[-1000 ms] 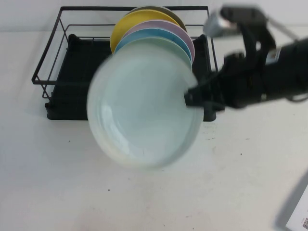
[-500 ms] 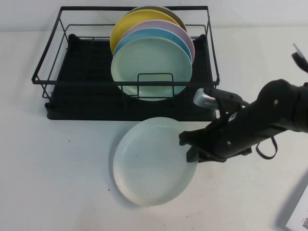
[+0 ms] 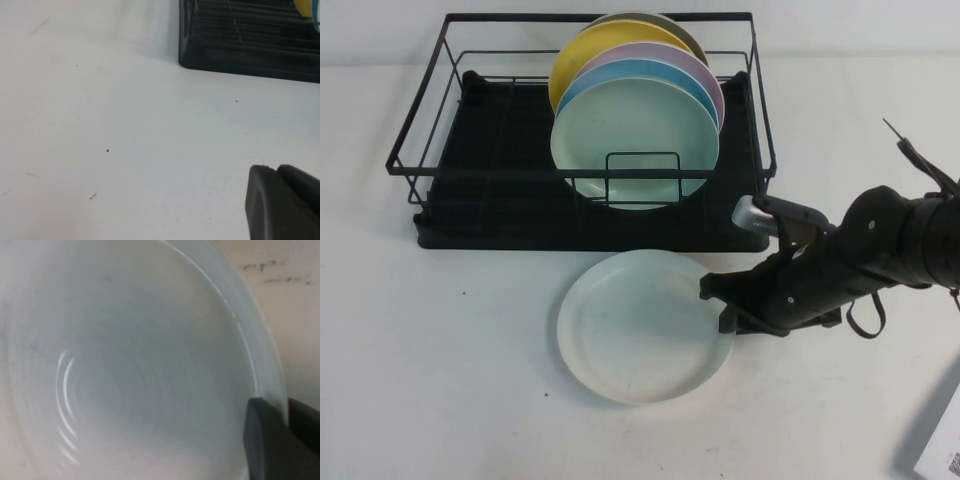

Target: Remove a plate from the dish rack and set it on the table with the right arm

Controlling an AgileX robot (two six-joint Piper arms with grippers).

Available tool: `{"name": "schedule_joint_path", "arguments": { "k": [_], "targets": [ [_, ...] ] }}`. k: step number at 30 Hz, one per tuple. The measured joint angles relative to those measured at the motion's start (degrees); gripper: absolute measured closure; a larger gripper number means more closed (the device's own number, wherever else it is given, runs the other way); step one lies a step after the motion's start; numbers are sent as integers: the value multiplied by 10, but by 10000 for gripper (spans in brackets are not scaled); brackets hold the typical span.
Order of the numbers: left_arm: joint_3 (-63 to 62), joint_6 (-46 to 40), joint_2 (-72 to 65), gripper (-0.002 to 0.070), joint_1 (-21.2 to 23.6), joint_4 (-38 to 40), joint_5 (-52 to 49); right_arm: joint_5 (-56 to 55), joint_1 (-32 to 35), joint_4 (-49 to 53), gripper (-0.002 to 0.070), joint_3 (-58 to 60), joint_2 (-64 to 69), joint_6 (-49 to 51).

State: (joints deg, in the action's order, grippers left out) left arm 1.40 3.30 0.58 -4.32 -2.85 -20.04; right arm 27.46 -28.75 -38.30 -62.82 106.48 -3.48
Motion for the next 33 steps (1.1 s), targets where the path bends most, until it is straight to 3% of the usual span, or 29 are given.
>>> {"name": "schedule_joint_path", "arguments": {
  "k": [3,10,13,16,20,22,33],
  "targets": [
    [0,0,0,679,0,0,0,-9,4,5,611,0,0,0],
    [0,0,0,679,0,0,0,-24,4,25,338,0,-1,0],
    [0,0,0,679,0,0,0,-26,3,62,312,0,-26,0],
    [0,0,0,679,0,0,0,-20,-3,91,381,0,-77,-9],
    [0,0,0,679,0,0,0,28,-5,107,603,0,-162,-47],
    [0,0,0,679,0,0,0,62,-5,118,652,0,-202,-55],
    [0,0,0,679,0,0,0,145,-5,168,693,99,-435,-90]
  ]
}}
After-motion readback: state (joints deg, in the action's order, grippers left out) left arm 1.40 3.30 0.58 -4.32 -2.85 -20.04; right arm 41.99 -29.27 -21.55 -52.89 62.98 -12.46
